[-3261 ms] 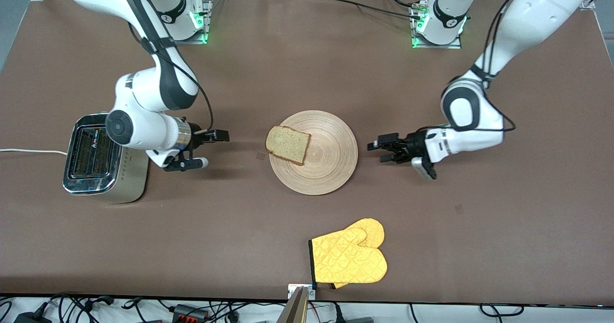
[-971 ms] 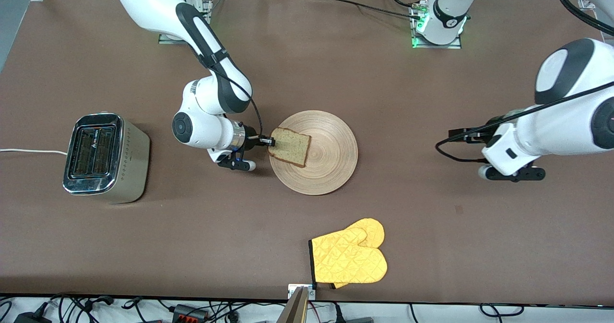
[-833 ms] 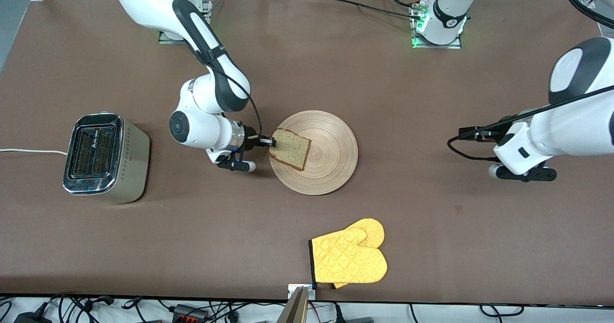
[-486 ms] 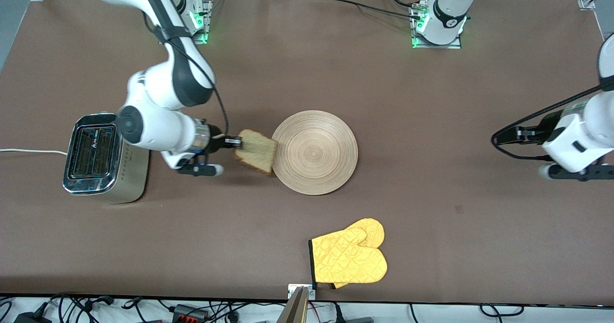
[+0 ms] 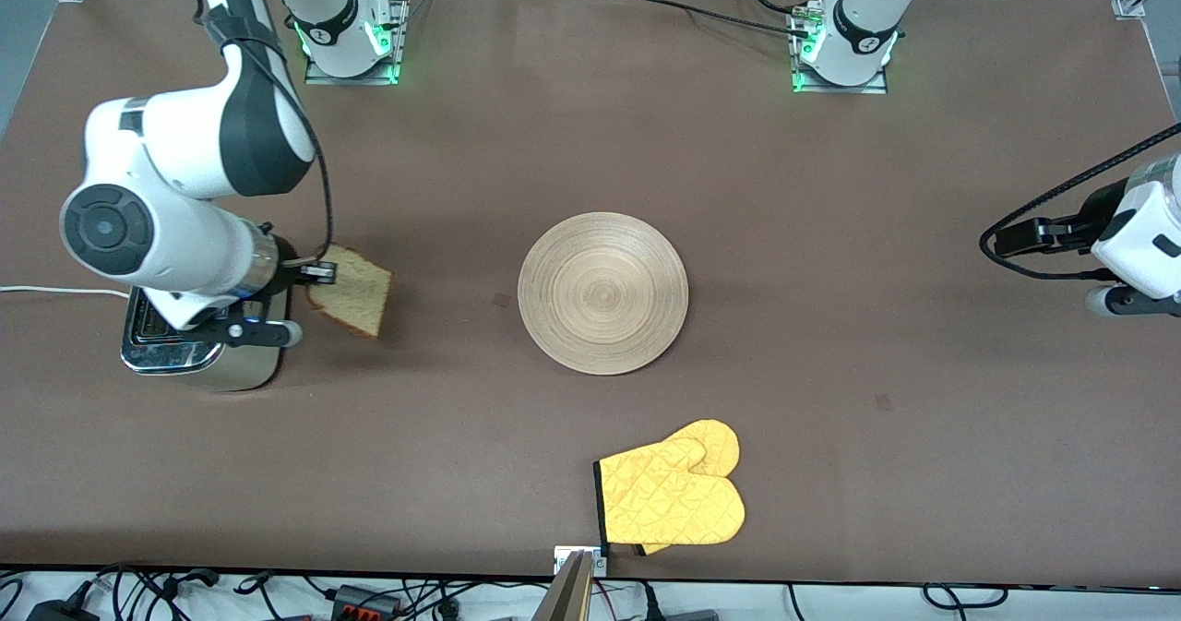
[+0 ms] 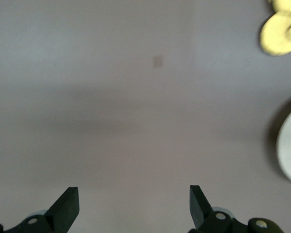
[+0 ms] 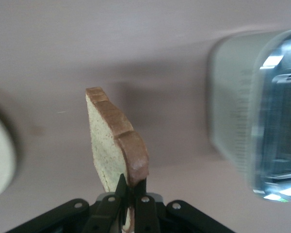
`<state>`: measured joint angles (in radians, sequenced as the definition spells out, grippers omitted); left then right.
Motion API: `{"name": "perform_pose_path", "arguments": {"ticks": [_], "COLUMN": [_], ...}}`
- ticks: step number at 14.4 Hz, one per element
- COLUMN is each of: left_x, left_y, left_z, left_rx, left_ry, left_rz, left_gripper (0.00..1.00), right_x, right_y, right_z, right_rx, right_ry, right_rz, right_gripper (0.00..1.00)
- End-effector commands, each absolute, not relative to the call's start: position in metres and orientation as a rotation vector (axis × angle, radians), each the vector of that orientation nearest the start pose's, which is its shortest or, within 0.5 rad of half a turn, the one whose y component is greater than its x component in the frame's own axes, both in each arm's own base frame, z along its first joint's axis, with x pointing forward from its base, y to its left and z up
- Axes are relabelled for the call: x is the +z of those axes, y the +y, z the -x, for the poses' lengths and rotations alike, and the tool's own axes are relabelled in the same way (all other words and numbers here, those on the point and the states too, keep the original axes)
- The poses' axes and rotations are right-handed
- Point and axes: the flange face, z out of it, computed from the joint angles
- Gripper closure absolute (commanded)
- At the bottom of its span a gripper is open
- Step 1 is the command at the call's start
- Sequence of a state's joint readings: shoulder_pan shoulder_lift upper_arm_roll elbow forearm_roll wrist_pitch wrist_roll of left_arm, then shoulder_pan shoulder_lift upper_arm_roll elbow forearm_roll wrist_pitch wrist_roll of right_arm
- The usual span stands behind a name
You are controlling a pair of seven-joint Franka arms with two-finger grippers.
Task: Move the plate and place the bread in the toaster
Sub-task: 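Carry the bread slice above the toaster slot with the right gripper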
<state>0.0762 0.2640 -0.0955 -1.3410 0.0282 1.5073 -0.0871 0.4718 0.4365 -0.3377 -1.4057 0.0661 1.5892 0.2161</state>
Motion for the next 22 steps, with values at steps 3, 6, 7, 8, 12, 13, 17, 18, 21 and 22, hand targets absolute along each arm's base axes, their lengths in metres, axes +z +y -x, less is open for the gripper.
{"name": "perform_pose_path", "arguments": {"ticks": [3, 6, 7, 8, 12, 13, 17, 18, 21, 22], "left_x": [0.603, 0.592, 0.593, 0.597, 0.598, 0.598, 0.602, 0.603, 0.606, 0.606], "left_y": [-0.005, 0.005, 0.004, 0.001, 0.002, 0.001, 0.006, 0.008, 0.026, 0.026], "left_z": [-0.565, -0.554, -0.553, -0.557, -0.567, -0.568, -0.567, -0.569, -0.573, -0.573], "left_rx": [-0.14, 0.06, 0.087, 0.082, 0.111, 0.108, 0.087, 0.068, 0.002, 0.002], "left_ry": [-0.105, -0.12, -0.116, -0.107, 0.024, 0.058, 0.058, 0.056, 0.023, 0.023], "left_rz": [3.196, 3.193, 3.185, 3.179, 3.181, 3.181, 3.11, 3.104, 3.111, 3.111], "left_gripper": [0.0, 0.0, 0.0, 0.0, 0.0, 0.0, 0.0, 0.0, 0.0, 0.0], "right_x": [0.497, 0.508, 0.512, 0.515, 0.502, 0.494, 0.47, 0.468, 0.46, 0.458], "right_y": [0.072, 0.029, 0.016, 0.01, -0.01, -0.009, -0.015, -0.015, -0.014, -0.014], "right_z": [-0.64, -0.641, -0.641, -0.641, -0.644, -0.645, -0.646, -0.646, -0.648, -0.647], "right_rx": [0.272, 0.294, 0.324, 0.346, 0.404, 0.433, 0.498, 0.5, 0.521, 0.527], "right_ry": [0.092, -0.037, -0.122, -0.188, -0.169, -0.17, -0.147, -0.145, -0.142, -0.142], "right_rz": [3.421, 3.458, 3.511, 3.561, 3.592, 3.588, 3.582, 3.581, 3.578, 3.577], "right_gripper": [1.0, 1.0, 1.0, 1.0, 1.0, 1.0, 1.0, 1.0, 1.0, 1.0]}}
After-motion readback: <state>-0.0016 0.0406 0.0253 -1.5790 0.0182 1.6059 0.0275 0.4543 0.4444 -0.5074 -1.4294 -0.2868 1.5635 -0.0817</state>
